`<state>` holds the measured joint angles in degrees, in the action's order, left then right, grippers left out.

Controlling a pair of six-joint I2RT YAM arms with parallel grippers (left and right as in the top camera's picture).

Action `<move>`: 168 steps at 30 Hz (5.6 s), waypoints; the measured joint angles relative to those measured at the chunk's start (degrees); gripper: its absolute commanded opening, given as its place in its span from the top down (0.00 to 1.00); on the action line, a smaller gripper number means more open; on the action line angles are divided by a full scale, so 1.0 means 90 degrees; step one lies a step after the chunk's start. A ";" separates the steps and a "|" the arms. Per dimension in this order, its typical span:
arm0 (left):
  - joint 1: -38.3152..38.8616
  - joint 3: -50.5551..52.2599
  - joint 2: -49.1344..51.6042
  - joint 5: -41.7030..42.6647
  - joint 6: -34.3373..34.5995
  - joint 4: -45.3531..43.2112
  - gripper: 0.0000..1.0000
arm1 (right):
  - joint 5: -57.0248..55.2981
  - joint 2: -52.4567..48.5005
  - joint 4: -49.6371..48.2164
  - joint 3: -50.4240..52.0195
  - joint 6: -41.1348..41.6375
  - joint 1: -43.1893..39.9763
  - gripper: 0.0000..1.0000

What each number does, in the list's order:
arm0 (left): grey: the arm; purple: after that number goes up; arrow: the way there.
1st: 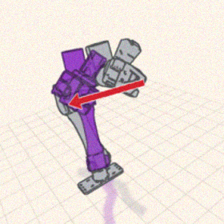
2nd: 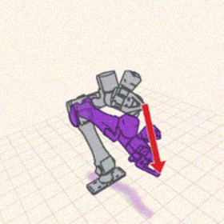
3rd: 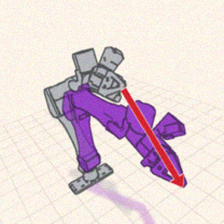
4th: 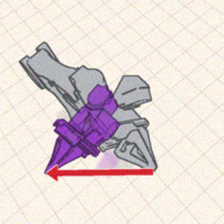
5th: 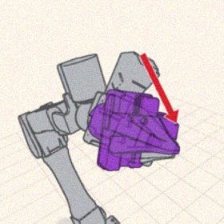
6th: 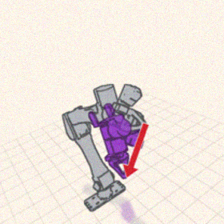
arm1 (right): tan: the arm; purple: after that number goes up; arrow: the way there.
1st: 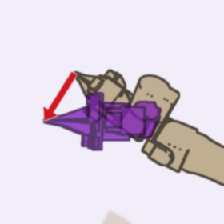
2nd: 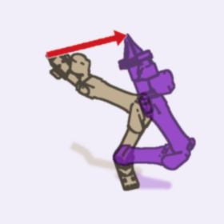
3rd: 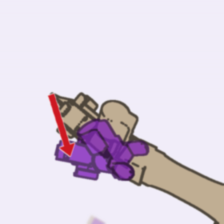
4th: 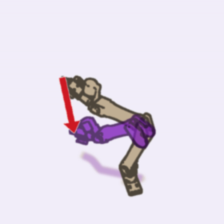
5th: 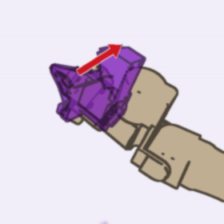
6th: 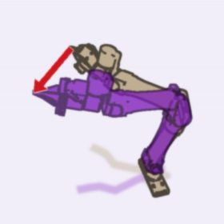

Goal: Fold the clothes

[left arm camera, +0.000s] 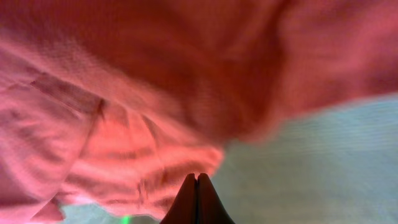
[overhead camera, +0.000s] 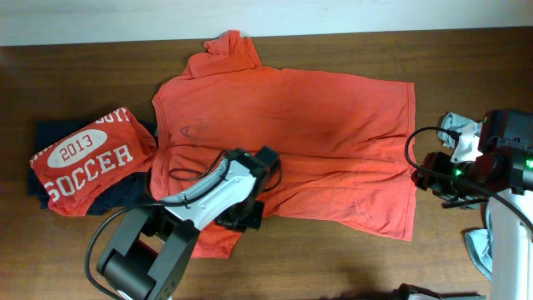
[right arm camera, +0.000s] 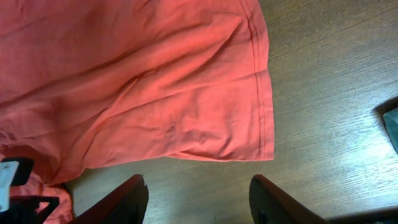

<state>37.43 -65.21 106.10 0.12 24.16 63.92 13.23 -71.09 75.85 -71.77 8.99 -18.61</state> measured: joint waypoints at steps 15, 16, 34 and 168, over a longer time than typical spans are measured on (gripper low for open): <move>-0.0561 0.0860 -0.0053 0.0928 0.0270 -0.0253 1.00 | 0.0000 0.0000 0.0000 0.0000 -0.0002 0.0000 0.43; -0.0447 0.0959 -0.0066 0.1124 0.0250 -0.0226 0.99 | 0.0000 0.0000 0.0000 0.0000 0.0000 0.0000 0.43; 0.0274 0.0758 -0.0461 0.1243 0.0058 0.0595 0.99 | -0.0002 0.0000 0.0000 0.0000 0.0002 0.0000 0.37; -0.2414 -0.0848 -0.2028 -0.0937 0.0386 0.1863 0.61 | 0.0381 0.1086 -0.1826 0.1508 0.0449 0.0532 0.14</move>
<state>15.70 -72.84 87.85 -8.32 27.64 80.68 16.67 -61.32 59.42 -58.19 13.04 -13.82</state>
